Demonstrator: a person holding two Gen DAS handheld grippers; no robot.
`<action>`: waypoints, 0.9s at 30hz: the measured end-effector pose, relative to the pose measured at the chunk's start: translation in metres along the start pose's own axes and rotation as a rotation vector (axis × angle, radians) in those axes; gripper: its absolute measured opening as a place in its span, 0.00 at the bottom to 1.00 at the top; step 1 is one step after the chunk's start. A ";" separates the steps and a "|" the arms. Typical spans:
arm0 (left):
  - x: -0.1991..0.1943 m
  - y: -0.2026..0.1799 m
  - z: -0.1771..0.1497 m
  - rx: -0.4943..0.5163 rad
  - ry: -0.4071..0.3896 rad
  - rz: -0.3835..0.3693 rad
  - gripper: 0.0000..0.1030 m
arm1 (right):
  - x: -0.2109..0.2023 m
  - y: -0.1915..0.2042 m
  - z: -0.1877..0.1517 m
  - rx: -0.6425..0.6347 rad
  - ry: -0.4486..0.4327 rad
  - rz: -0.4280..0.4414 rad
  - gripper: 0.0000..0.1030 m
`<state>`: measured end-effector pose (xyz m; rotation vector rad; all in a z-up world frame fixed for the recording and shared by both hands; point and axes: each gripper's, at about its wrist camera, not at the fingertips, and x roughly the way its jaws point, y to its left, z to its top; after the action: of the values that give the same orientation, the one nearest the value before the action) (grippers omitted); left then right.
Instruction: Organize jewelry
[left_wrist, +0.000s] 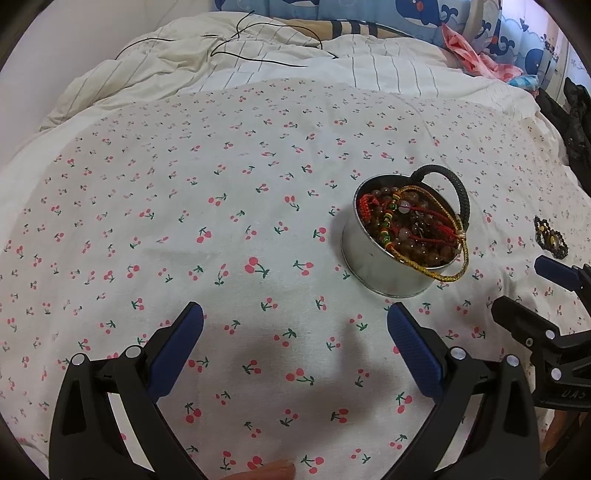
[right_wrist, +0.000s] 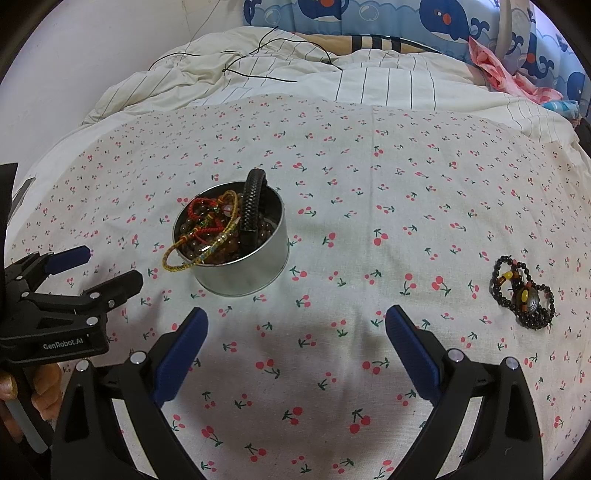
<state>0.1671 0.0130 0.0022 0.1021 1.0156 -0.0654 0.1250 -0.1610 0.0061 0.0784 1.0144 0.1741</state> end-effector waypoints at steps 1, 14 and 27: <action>0.000 0.000 0.000 0.000 0.000 0.001 0.93 | 0.001 0.001 0.000 0.000 0.000 0.001 0.90; 0.003 0.003 0.001 -0.025 0.026 -0.016 0.93 | 0.001 0.000 0.000 -0.001 0.002 -0.001 0.90; 0.002 -0.001 0.002 0.000 0.026 0.022 0.93 | 0.002 -0.001 -0.002 0.000 0.004 -0.001 0.90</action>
<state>0.1696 0.0114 0.0009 0.1144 1.0406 -0.0439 0.1242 -0.1612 0.0031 0.0777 1.0180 0.1736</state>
